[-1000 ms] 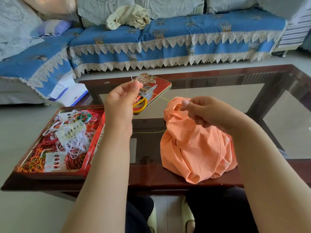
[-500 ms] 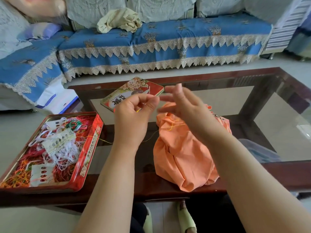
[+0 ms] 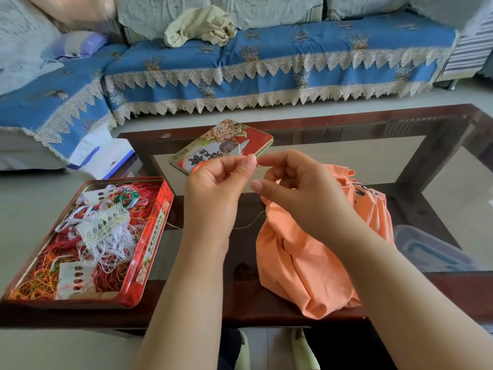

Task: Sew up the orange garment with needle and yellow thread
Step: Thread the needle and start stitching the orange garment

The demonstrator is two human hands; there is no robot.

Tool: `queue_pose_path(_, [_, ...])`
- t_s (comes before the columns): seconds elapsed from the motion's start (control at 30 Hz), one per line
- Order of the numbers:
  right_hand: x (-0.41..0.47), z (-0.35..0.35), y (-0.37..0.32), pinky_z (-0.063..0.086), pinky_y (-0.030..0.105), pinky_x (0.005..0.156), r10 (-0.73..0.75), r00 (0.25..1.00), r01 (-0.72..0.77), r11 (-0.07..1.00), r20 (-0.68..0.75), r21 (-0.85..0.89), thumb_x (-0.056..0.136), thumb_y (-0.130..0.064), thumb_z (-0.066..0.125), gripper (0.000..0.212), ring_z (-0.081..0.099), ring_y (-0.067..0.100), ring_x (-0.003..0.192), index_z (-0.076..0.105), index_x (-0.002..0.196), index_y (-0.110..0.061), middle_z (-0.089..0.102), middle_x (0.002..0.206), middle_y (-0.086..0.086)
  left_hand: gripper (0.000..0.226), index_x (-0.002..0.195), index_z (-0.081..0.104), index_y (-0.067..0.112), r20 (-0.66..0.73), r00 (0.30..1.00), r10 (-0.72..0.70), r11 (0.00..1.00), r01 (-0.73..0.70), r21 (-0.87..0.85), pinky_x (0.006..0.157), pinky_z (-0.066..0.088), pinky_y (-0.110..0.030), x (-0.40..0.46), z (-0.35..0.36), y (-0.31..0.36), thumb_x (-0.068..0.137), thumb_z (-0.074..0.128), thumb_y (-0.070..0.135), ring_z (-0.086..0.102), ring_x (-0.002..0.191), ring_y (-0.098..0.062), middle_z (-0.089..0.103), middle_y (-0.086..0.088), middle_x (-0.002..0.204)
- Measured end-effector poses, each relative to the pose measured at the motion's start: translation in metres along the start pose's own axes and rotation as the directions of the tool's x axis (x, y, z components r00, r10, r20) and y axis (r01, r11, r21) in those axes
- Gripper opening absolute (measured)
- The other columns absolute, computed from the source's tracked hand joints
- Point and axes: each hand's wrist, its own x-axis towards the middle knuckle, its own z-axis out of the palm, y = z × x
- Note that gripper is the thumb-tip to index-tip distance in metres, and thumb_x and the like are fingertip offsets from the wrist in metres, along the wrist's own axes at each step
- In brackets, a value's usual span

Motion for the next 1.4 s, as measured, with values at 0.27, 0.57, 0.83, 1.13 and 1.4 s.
queue_pose_path(0.27, [-0.004, 0.001, -0.003, 0.045, 0.026, 0.058, -0.106, 0.976, 0.089, 0.991, -0.191, -0.099, 0.085, -0.02, 0.072, 0.006, 0.051, 0.01, 0.059, 0.07, 0.085, -0.026, 0.068, 0.074, -0.007, 0.007, 0.08, 0.071, 0.026, -0.007, 0.999, -0.033, 0.998, 0.032, -0.047, 0.062, 0.045, -0.004, -0.004, 0.006, 0.001, 0.087, 0.069, 0.027, 0.065, 0.078, 0.008, 0.072, 0.02, 0.073])
queue_pose_path(0.57, [-0.002, -0.016, -0.007, 0.043, 0.018, 0.053, 0.019, 0.977, 0.01, 0.99, -0.211, 0.137, 0.085, -0.017, 0.071, 0.005, 0.051, 0.003, 0.055, 0.072, 0.084, -0.012, 0.063, 0.064, -0.004, 0.023, 0.088, 0.072, 0.029, 0.143, 0.989, 0.021, 0.981, -0.048, 0.188, 0.067, 0.046, -0.009, -0.002, -0.004, -0.006, 0.097, 0.056, 0.015, 0.062, 0.076, 0.003, 0.07, 0.016, 0.082])
queue_pose_path(0.83, [-0.003, -0.016, -0.008, 0.04, 0.017, 0.05, 0.093, 0.978, -0.034, 0.954, -0.186, 0.297, 0.085, -0.017, 0.07, 0.005, 0.049, 0.003, 0.051, 0.071, 0.081, -0.015, 0.063, 0.06, -0.008, 0.019, 0.094, 0.049, 0.02, 0.254, 0.967, 0.002, 0.999, -0.013, 0.041, 0.064, 0.049, -0.019, -0.007, -0.001, 0.003, 0.091, 0.062, 0.006, 0.064, 0.067, -0.006, 0.076, 0.008, 0.083])
queue_pose_path(1.13, [-0.005, -0.014, -0.008, 0.042, 0.013, 0.052, -0.013, 0.966, 0.08, 0.965, -0.258, 0.249, 0.086, -0.011, 0.069, 0.007, 0.052, -0.002, 0.053, 0.069, 0.081, -0.016, 0.062, 0.059, -0.014, 0.012, 0.092, 0.069, 0.023, 0.261, 0.959, -0.108, 0.988, 0.134, -0.083, 0.073, 0.049, -0.025, -0.01, 0.002, 0.005, 0.081, 0.064, 0.023, 0.07, 0.075, -0.01, 0.076, 0.003, 0.087])
queue_pose_path(1.4, [-0.011, -0.002, -0.01, 0.054, 0.022, 0.06, -0.16, 0.929, 0.179, 0.983, -0.333, 0.027, 0.087, -0.01, 0.068, 0.013, 0.065, 0.009, 0.07, 0.064, 0.082, -0.022, 0.067, 0.075, -0.008, 0.018, 0.089, 0.071, 0.021, 0.232, 0.967, -0.111, 0.976, 0.149, -0.157, 0.078, 0.051, -0.03, -0.011, 0.006, 0.005, 0.073, 0.066, 0.027, 0.071, 0.078, -0.012, 0.075, 0.003, 0.082])
